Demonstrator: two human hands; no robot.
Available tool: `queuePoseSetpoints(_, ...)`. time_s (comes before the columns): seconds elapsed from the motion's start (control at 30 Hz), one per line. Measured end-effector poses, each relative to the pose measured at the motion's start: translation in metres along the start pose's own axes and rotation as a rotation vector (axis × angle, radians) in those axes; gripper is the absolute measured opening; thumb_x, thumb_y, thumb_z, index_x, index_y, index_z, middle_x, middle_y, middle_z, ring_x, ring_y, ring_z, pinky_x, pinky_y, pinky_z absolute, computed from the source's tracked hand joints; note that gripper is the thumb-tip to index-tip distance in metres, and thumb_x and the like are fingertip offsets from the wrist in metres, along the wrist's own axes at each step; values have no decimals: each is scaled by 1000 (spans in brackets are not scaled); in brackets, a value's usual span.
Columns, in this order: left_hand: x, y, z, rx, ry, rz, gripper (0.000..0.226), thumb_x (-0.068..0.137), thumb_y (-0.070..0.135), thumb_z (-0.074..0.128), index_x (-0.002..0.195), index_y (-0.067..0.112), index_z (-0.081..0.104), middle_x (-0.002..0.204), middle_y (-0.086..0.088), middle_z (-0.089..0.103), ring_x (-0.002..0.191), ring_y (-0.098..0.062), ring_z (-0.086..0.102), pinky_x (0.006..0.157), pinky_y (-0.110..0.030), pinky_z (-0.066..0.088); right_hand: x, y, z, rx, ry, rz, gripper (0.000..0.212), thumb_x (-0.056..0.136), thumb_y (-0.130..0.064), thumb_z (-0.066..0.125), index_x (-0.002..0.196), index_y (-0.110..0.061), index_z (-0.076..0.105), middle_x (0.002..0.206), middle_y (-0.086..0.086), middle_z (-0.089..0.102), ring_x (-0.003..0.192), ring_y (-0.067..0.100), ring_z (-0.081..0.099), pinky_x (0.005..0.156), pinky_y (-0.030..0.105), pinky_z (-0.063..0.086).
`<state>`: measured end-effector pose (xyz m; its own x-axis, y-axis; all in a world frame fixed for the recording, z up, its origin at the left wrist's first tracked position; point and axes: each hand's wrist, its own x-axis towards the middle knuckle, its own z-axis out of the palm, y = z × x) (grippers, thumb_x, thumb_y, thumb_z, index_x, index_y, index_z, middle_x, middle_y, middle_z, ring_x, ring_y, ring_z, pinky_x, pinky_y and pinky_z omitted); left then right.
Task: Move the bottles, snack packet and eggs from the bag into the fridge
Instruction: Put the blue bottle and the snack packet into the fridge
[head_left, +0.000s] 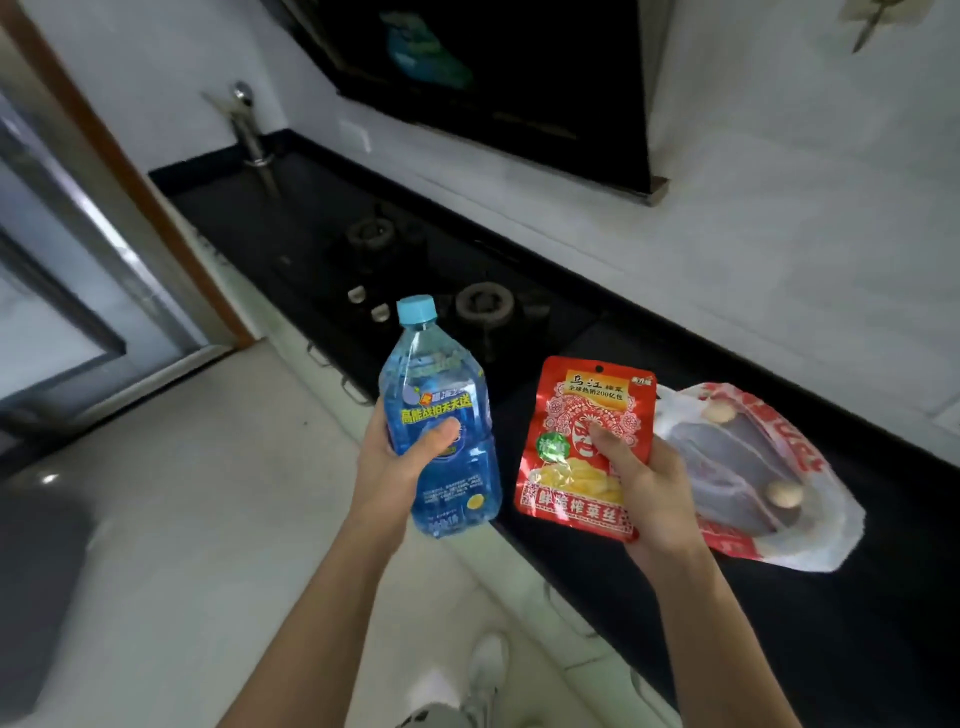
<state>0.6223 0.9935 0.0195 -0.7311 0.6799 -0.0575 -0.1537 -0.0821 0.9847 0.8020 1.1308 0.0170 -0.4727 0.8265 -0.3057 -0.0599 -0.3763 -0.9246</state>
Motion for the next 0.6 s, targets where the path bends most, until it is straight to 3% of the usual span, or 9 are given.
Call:
queuePoseSetpoints(0.13,-30,5,-50,-21,167,37,67,60,38,81,120,13,62,108,-10,74,97,-31,72,74,-37,59,-5,22,42,-105,-146,46,30,88,-30,75,116,-23,67,103,2,78,88,24,77,83,46,61)
queuePoseSetpoints(0.37,-95,23,-149,-23,463,97,70,64,37,81,125,12,58,115,-13,71,102,-32,71,80,-44,59,-21,57,146,-199,-437,142,22,89,-27,75,110,-27,69,100,-2,78,87,21,77,76,41,61)
queuePoseSetpoints(0.6,-141,37,-244,-9,728,161,59,64,36,79,118,19,60,106,-3,74,98,-25,72,75,-35,59,-50,98,263,-308,-680,201,24,89,-26,75,112,-24,68,98,1,79,84,24,77,75,44,62)
